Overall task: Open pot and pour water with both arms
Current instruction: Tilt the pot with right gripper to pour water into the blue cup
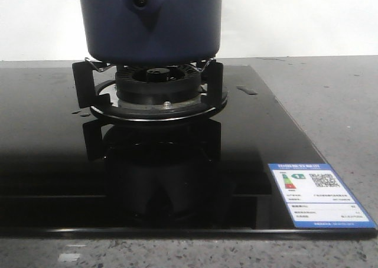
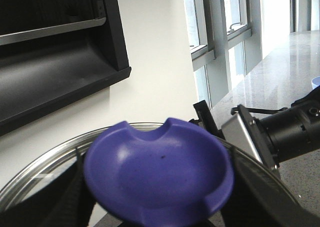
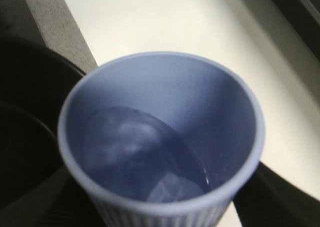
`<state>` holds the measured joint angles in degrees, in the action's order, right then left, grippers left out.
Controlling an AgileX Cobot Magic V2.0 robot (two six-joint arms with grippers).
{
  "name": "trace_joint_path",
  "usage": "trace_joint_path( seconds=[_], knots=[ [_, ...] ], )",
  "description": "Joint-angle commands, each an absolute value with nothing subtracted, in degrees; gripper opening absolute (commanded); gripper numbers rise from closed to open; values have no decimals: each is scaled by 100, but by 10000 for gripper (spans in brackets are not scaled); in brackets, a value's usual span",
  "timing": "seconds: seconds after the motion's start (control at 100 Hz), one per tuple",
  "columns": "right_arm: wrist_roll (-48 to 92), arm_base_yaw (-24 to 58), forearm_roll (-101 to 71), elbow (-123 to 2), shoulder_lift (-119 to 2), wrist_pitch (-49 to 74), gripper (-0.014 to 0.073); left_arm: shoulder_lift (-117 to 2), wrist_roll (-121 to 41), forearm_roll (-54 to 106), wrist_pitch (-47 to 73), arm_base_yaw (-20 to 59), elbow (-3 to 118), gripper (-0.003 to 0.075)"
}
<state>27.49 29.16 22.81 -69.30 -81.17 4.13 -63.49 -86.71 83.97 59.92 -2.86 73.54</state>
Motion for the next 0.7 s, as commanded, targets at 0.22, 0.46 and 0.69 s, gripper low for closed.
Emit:
trace_joint_path(
  seconds=[0.22,0.46,0.69],
  knots=[
    [2752,2922,3647,-7186,-8147,-508,246,-6226,-8613,9015,5806,-300,7509,312],
    [2752,2922,4149,-7186,-8361,-593,246,-6226,-8613,9015,5806,-300,7509,312],
    [2752,2922,4647,-7186,-8422,-674,246,-6226,-8613,9015,5806,-300,7509,312]
  ],
)
